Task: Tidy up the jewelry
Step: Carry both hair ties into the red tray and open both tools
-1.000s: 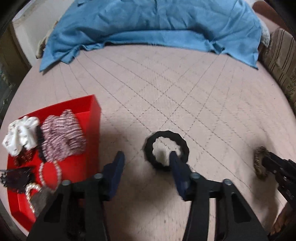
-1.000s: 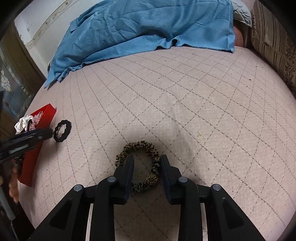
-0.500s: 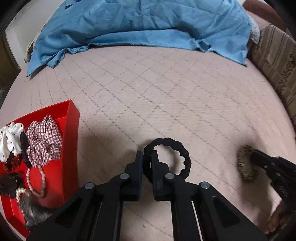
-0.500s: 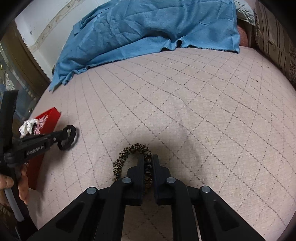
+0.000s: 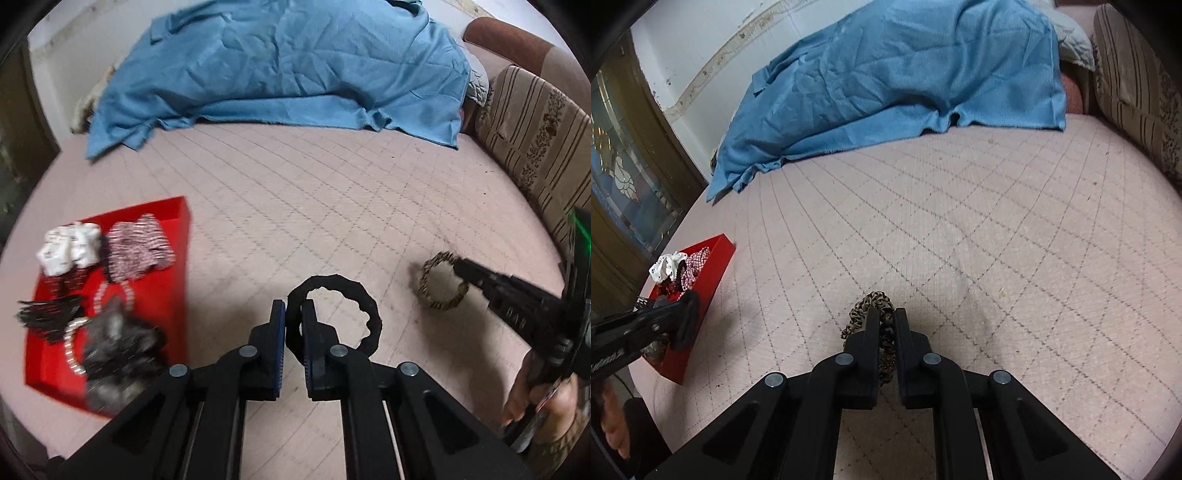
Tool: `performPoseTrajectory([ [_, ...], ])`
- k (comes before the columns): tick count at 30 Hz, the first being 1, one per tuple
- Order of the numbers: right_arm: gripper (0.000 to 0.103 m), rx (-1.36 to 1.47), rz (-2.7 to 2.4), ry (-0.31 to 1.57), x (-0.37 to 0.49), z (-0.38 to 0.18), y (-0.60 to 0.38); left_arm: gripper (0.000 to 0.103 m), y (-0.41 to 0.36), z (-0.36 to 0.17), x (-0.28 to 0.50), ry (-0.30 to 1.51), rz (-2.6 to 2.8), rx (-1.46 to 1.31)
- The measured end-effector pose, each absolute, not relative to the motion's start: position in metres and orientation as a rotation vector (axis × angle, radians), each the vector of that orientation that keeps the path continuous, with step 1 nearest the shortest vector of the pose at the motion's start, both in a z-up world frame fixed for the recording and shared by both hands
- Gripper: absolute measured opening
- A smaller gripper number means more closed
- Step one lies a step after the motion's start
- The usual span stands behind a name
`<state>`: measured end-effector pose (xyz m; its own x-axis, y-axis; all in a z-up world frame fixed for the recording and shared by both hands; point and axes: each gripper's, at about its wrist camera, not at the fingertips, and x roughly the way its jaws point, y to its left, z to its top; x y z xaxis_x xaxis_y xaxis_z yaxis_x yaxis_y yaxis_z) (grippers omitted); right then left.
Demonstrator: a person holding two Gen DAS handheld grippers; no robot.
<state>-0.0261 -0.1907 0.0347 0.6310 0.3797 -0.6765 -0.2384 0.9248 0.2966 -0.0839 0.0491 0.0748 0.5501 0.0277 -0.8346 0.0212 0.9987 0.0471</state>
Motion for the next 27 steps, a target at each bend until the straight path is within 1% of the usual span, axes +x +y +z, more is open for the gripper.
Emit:
performPoseTrajectory([
  [11,0.008,0.081,0.307,0.723,-0.053,0.051,-0.175,0.008,0.055,0.100,-0.134,0.891,0.103,0.150],
  [27,0.008,0.028,0.298,0.710,-0.111,0.046,-0.142,0.008,0.072,0.121,-0.174,0.825,0.104,0.115],
])
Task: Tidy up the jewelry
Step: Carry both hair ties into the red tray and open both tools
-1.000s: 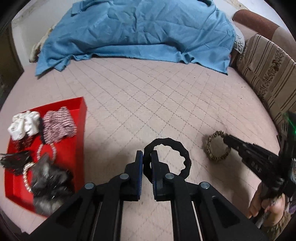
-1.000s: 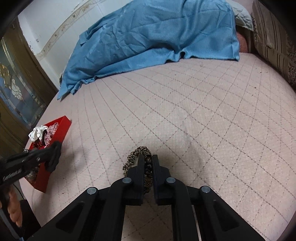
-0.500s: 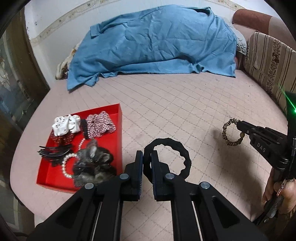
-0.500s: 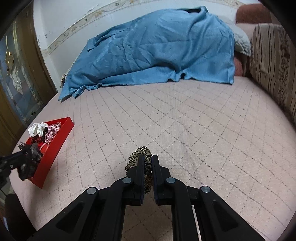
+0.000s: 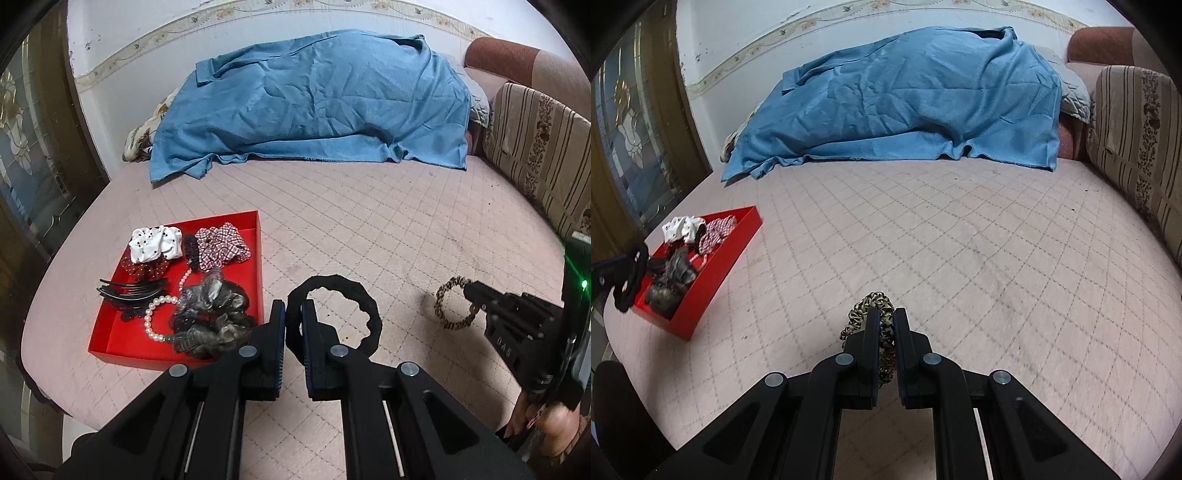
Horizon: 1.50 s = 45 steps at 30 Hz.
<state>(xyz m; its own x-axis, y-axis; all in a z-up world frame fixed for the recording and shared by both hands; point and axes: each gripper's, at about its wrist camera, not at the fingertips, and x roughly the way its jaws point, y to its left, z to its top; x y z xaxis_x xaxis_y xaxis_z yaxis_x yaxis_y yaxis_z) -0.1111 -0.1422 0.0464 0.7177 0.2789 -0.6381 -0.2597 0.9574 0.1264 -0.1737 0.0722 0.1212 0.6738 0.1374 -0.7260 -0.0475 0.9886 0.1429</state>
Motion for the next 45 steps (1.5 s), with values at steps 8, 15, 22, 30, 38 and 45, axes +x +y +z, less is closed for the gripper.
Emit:
performPoseTrajectory([
  [8,0.008,-0.013,0.317,0.696,-0.132,0.053,-0.123,0.008,0.088,0.124,-0.184,0.811,0.116,0.083],
  [15,0.008,-0.061,0.342,0.680,-0.143,0.066,-0.104,0.009,0.105,0.128,-0.190,0.793,0.121,0.040],
  [22,0.008,-0.068,0.394,0.669,-0.151,0.087,-0.082,0.009,0.124,0.133,-0.199,0.767,0.142,0.015],
  [30,0.008,-0.091,0.468,0.643,-0.162,0.111,-0.045,0.009,0.152,0.136,-0.210,0.743,0.176,-0.034],
  [38,0.009,-0.095,0.532,0.630,-0.167,0.130,-0.021,0.009,0.168,0.140,-0.220,0.718,0.202,-0.049],
  [45,0.009,-0.116,0.561,0.611,-0.170,0.140,-0.004,0.009,0.173,0.143,-0.223,0.701,0.212,-0.050],
])
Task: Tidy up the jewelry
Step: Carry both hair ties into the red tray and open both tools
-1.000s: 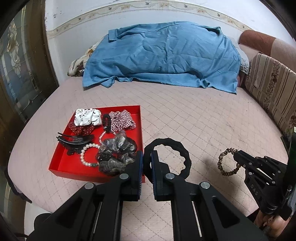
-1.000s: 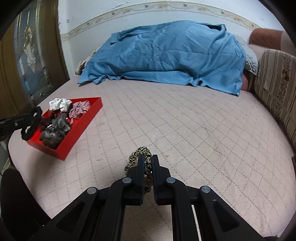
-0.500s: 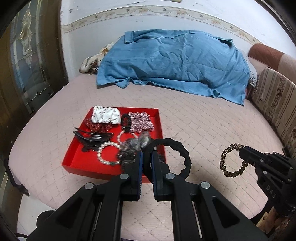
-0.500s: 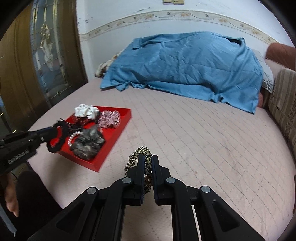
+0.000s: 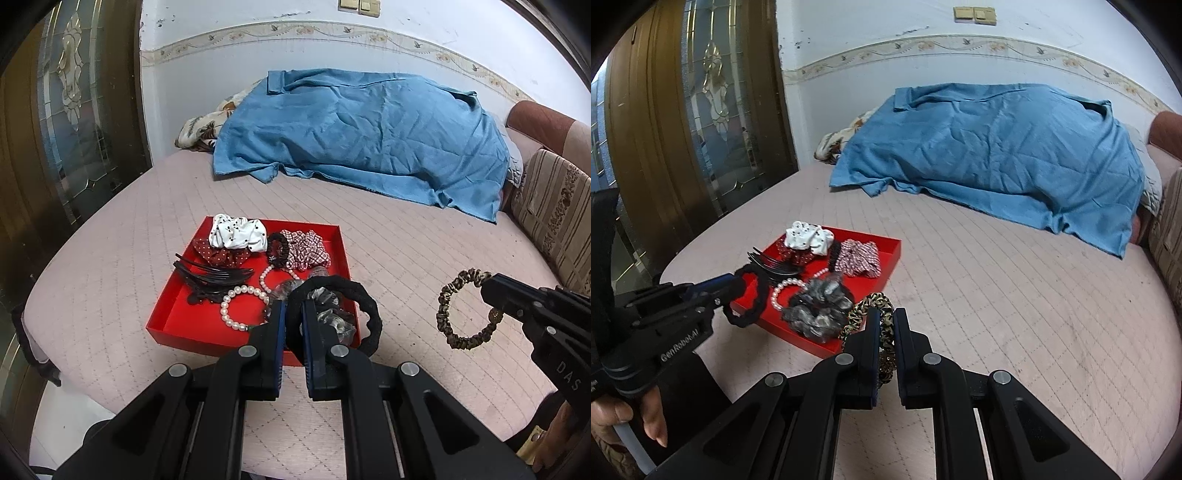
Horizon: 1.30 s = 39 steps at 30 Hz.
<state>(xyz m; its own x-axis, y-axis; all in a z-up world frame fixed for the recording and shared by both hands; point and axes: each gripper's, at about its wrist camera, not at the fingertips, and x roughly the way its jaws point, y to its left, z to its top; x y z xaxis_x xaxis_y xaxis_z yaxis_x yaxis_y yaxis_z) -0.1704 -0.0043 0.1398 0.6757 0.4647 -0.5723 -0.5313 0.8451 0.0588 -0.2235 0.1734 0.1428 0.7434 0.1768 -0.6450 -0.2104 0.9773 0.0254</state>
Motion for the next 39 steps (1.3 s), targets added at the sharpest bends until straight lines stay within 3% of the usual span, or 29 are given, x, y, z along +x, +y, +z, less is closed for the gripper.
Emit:
performPoseTrajectory([
  [17,0.009,-0.128,0.622,0.622,-0.156,0.147,0.028,0.009,0.202,0.134,-0.216,0.711,0.271,-0.077],
  [26,0.009,-0.147,0.643,0.647,-0.142,0.141,0.049,0.009,0.260,0.132,-0.204,0.701,0.340,-0.193],
  [39,0.009,-0.168,0.686,0.732,-0.091,0.125,0.115,0.009,0.305,0.090,-0.165,0.744,0.363,-0.275],
])
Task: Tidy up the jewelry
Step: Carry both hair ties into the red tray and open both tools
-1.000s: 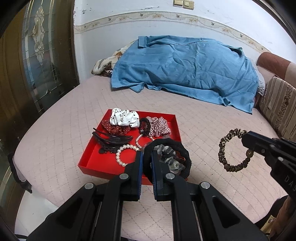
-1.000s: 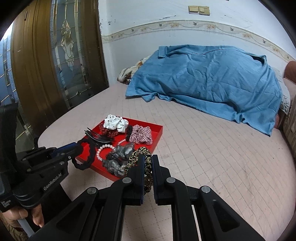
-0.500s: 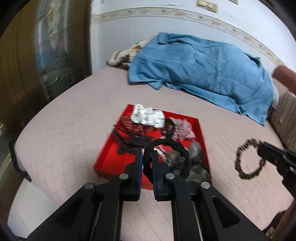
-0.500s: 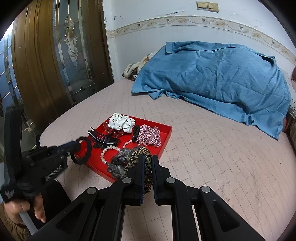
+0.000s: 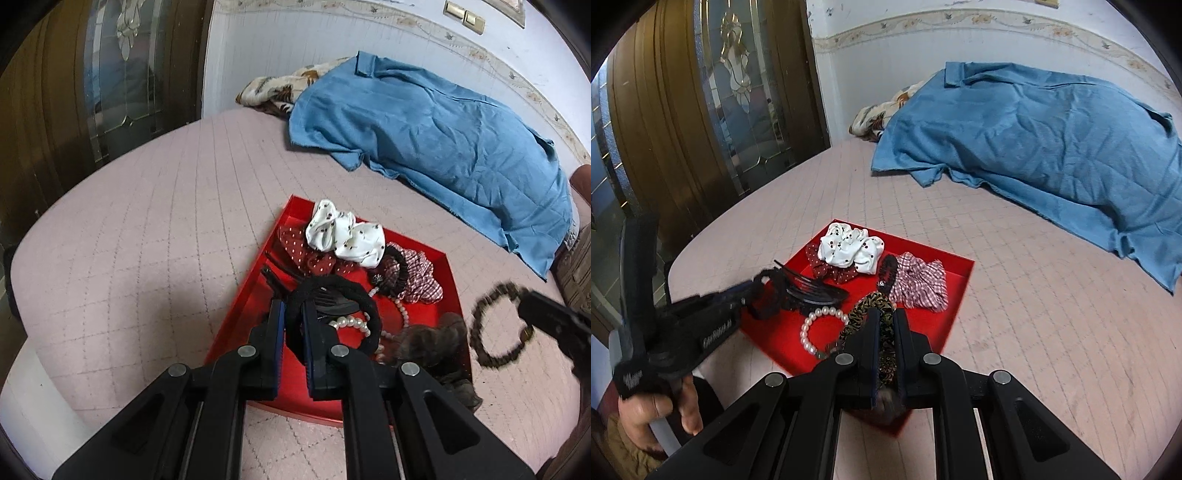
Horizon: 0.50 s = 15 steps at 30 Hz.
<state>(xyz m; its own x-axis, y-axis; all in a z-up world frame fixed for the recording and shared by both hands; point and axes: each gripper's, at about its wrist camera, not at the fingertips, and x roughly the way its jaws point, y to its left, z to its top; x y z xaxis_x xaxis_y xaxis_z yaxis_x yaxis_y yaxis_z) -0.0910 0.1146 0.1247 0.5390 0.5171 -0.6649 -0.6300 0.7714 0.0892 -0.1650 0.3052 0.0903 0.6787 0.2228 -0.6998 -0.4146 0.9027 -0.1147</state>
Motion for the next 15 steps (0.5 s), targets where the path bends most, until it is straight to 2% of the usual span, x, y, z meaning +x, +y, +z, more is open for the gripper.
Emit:
performPoseTrajectory([
  [15,0.009,-0.110,0.642,0.964,-0.013,0.058,0.163,0.009,0.331,0.054,-0.157,0.812,0.383,-0.281],
])
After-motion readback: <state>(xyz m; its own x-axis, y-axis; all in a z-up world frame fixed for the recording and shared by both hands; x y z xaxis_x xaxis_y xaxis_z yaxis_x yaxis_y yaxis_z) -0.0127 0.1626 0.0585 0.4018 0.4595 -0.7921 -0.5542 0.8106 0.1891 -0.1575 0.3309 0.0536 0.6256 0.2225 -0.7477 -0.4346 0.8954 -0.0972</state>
